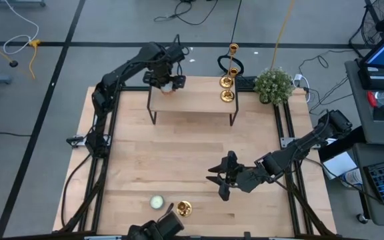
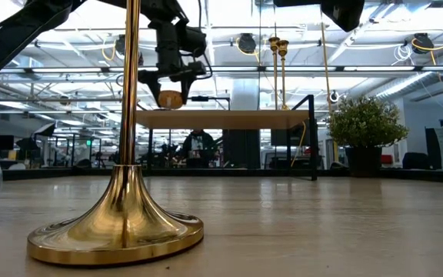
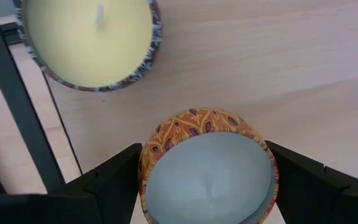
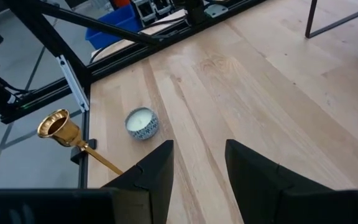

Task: Pick & Place candle stick holders
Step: Put the yellow patterned scented candle on the shelf aligned with the black patterned scented candle

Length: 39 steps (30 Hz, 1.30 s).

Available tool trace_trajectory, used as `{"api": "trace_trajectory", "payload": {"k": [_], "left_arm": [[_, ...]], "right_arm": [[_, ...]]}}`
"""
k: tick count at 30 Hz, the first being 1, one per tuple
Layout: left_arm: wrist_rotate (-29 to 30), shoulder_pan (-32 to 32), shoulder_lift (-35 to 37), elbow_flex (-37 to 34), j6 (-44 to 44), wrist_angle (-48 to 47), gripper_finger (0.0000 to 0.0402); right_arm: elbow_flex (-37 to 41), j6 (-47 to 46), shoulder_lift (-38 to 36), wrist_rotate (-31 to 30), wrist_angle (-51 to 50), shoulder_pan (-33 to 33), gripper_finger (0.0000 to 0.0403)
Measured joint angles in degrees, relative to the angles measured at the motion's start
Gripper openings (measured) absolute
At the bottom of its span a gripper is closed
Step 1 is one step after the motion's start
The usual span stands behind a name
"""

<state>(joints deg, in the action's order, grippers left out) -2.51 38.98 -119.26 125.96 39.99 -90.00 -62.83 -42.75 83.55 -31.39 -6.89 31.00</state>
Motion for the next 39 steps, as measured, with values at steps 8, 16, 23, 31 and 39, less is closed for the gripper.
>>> {"api": "trace_trajectory", "payload": {"k": [8, 16, 23, 31, 39], "left_arm": [[0.71, -0.03, 0.09, -5.61, 0.16, -0.02, 0.0305], [1.22, -0.5, 0.34, -7.16, -0.82, 0.09, 0.0312], [0.59, -0.23, 0.27, -7.2, -1.13, 0.07, 0.0309], [1.3, -0.26, -0.02, -7.36, -2.17, -0.15, 0.0335], [2.61, 0.21, 2.21, -7.38, -3.09, -0.07, 0.031]], "right_arm": [[0.0, -0.23, 0.0, -0.03, -0.26, 0.52, 0.0144], [0.04, -1.7, 0.0, -0.03, -1.58, 0.68, 0.0144], [0.04, -1.59, 0.0, -0.03, -1.56, 0.68, 0.0144], [0.04, -1.68, 0.0, -0.05, -1.52, 0.66, 0.0144], [0.04, -1.75, 0.0, -0.05, -1.51, 0.66, 0.0144]]}}
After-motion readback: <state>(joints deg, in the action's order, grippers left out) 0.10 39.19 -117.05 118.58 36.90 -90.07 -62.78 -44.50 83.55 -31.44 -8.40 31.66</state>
